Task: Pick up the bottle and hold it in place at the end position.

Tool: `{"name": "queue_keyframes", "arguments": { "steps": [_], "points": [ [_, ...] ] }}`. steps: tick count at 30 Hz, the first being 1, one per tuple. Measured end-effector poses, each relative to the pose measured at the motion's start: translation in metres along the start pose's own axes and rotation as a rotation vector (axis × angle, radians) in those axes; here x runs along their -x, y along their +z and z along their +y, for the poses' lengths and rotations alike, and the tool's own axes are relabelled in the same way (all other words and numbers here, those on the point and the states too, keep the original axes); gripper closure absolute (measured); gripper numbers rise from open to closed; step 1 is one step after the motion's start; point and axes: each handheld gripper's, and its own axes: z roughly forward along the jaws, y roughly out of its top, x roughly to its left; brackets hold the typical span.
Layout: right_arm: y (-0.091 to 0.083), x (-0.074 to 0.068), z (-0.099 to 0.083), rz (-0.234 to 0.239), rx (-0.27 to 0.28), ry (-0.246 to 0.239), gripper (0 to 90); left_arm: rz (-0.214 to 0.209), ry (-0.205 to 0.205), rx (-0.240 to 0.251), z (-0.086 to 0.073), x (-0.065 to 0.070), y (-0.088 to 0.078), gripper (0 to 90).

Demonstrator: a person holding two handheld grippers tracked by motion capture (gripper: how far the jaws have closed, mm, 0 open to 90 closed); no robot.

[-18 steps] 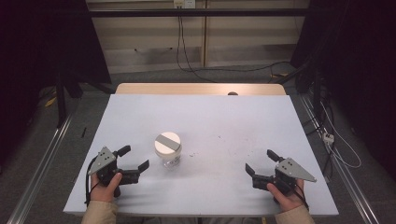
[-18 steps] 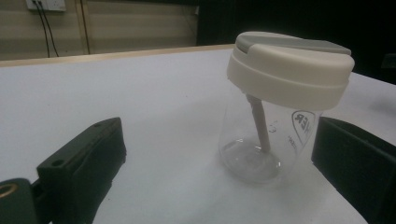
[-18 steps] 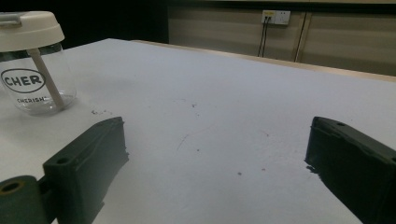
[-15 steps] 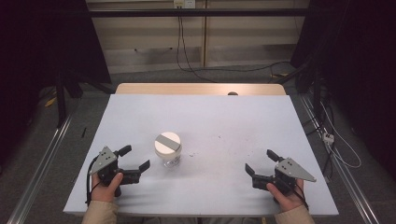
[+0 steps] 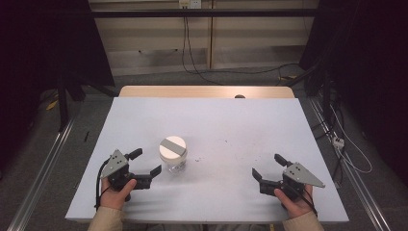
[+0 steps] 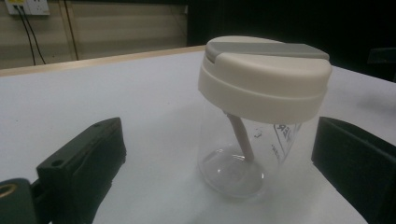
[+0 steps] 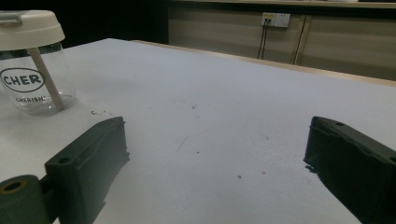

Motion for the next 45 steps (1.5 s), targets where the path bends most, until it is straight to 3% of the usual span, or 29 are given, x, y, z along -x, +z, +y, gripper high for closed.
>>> {"name": "queue_keyframes", "arguments": {
  "steps": [10, 31, 45],
  "points": [
    [0.0, 0.0, 0.0, -0.001, 0.0, -0.004, 5.4, -0.009, -0.005, -0.008, 0.003, 0.008, 0.01, 2.5],
    [0.001, 0.0, 0.001, -0.006, 0.004, -0.006, 5.5, -0.024, 0.017, -0.078, 0.002, 0.022, 0.031, 2.7],
    [0.003, -0.001, 0.002, 0.004, 0.004, -0.008, 5.6, 0.026, 0.025, -0.12, 0.002, 0.026, 0.046, 3.0]
  ]
}}
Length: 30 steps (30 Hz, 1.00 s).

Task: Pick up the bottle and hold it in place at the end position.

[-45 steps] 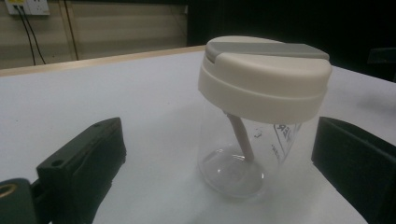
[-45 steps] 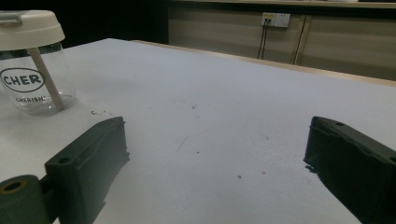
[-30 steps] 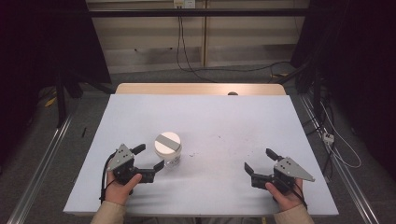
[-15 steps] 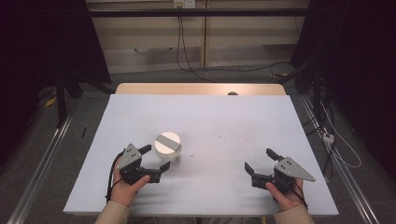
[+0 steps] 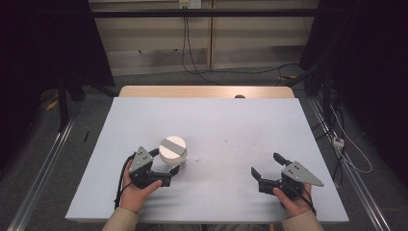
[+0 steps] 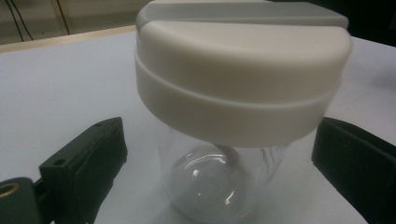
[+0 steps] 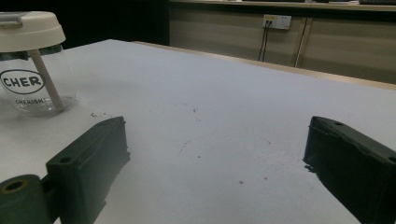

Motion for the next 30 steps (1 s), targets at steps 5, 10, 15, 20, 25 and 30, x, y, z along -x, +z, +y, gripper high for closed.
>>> {"name": "queue_keyframes", "arguments": {
  "steps": [5, 10, 15, 20, 25, 30],
  "points": [
    [0.001, 0.0, 0.0, 0.002, 0.001, 0.0, 5.7, 0.013, -0.004, -0.005, 0.002, 0.002, 0.008, 3.0],
    [0.001, 0.0, 0.0, 0.003, 0.0, 0.0, 5.8, 0.019, -0.007, -0.018, 0.003, 0.005, 0.017, 3.3],
    [0.0, 0.0, 0.001, 0.004, 0.004, -0.001, 5.8, 0.021, 0.001, -0.023, 0.004, 0.008, 0.022, 4.1],
    [0.0, 0.001, 0.001, 0.005, 0.004, -0.006, 5.9, 0.028, 0.004, -0.012, 0.005, 0.009, 0.024, 5.0],
    [0.0, 0.001, 0.001, 0.006, 0.004, -0.007, 5.9, 0.035, 0.014, -0.006, 0.006, 0.011, 0.03, 6.5],
    [0.0, 0.001, 0.001, 0.004, 0.004, -0.009, 6.0, 0.038, 0.022, 0.002, 0.006, 0.013, 0.033, 10.3]
  ]
}}
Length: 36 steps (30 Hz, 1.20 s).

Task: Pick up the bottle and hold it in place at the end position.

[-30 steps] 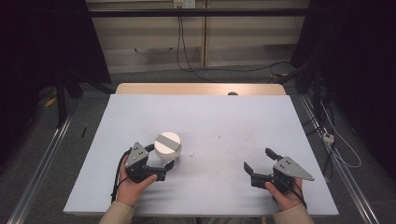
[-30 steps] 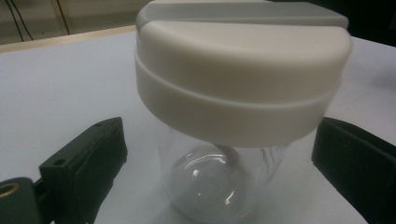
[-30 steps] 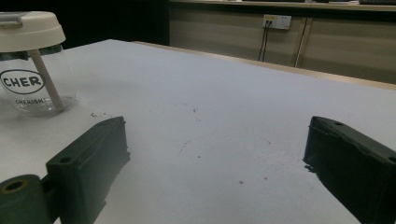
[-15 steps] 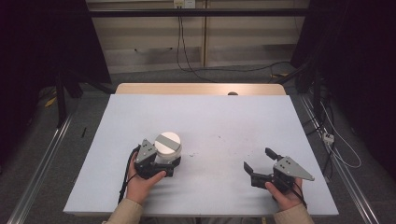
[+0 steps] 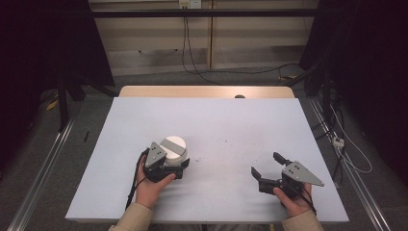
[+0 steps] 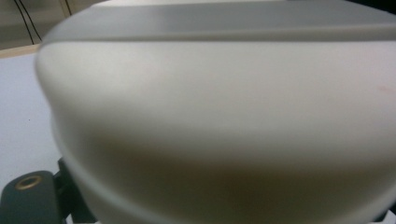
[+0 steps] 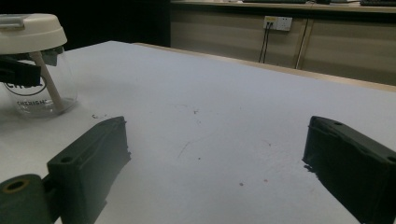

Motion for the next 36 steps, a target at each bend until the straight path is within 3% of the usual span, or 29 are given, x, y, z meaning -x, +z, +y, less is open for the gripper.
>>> {"name": "queue_keyframes", "arguments": {
  "steps": [16, 20, 25, 36],
  "points": [
    [0.0, 0.0, 0.0, 0.0, 0.004, 0.001, 6.3, 0.019, 0.045, 0.017, 0.001, -0.001, -0.001, 18.2],
    [-0.001, 0.0, 0.001, 0.0, 0.005, 0.001, 6.4, 0.001, 0.057, 0.024, 0.004, 0.0, -0.001, 18.3],
    [-0.001, 0.0, 0.001, -0.002, 0.006, 0.002, 6.4, -0.02, 0.027, 0.046, 0.007, -0.001, 0.003, 18.3],
    [0.0, 0.0, 0.001, 0.004, 0.007, 0.001, 6.4, -0.057, 0.052, 0.055, 0.019, 0.001, 0.014, 18.4]
  ]
}}
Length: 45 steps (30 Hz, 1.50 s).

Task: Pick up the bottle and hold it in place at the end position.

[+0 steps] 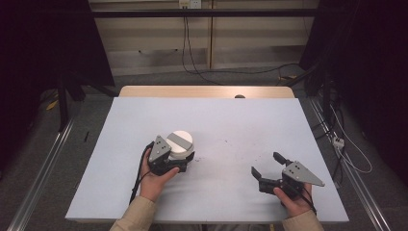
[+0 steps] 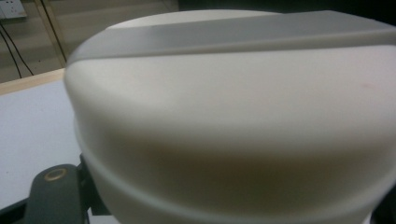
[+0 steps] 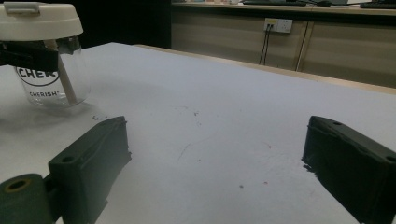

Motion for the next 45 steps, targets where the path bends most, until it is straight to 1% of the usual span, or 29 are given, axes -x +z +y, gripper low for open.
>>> {"name": "queue_keyframes", "arguments": {
  "steps": [4, 10, 14, 16, 17, 23, 29, 30, 33, 38, 45],
  "points": [
    [0.0, 0.0, 0.0, 0.001, -0.001, -0.001, 6.4, -0.014, 0.015, -0.008, 0.004, -0.001, 0.003, 18.4],
    [0.001, 0.0, 0.0, 0.002, 0.001, 0.001, 6.4, -0.025, 0.017, -0.005, 0.008, -0.002, 0.008, 18.4],
    [0.001, 0.0, 0.0, 0.003, 0.001, 0.0, 6.4, -0.035, 0.03, -0.016, 0.012, -0.001, 0.013, 18.4],
    [0.001, 0.0, 0.0, 0.003, 0.0, -0.001, 6.4, -0.039, 0.028, -0.016, 0.012, 0.0, 0.015, 18.4],
    [0.001, 0.0, 0.0, 0.004, 0.0, -0.001, 6.5, -0.041, 0.04, -0.022, 0.014, 0.0, 0.016, 18.4],
    [0.001, -0.001, 0.0, 0.006, -0.001, -0.006, 6.5, -0.059, 0.045, -0.018, 0.019, 0.001, 0.023, 18.4],
    [0.0, 0.0, 0.0, 0.006, 0.0, -0.005, 6.5, -0.063, 0.047, -0.017, 0.021, 0.002, 0.028, 18.4],
    [0.0, 0.0, 0.0, 0.006, 0.0, -0.006, 6.5, -0.068, 0.054, -0.023, 0.023, 0.002, 0.03, 18.4],
    [0.0, 0.0, 0.0, 0.007, 0.0, -0.007, 6.5, -0.073, 0.058, -0.02, 0.025, 0.003, 0.033, 18.4],
    [0.001, -0.001, 0.0, 0.009, -0.001, -0.007, 6.5, -0.077, 0.052, -0.02, 0.028, 0.003, 0.038, 18.4],
    [0.001, -0.001, 0.0, 0.011, -0.002, -0.006, 6.5, -0.087, 0.051, -0.025, 0.028, 0.003, 0.044, 18.4]
  ]
}}
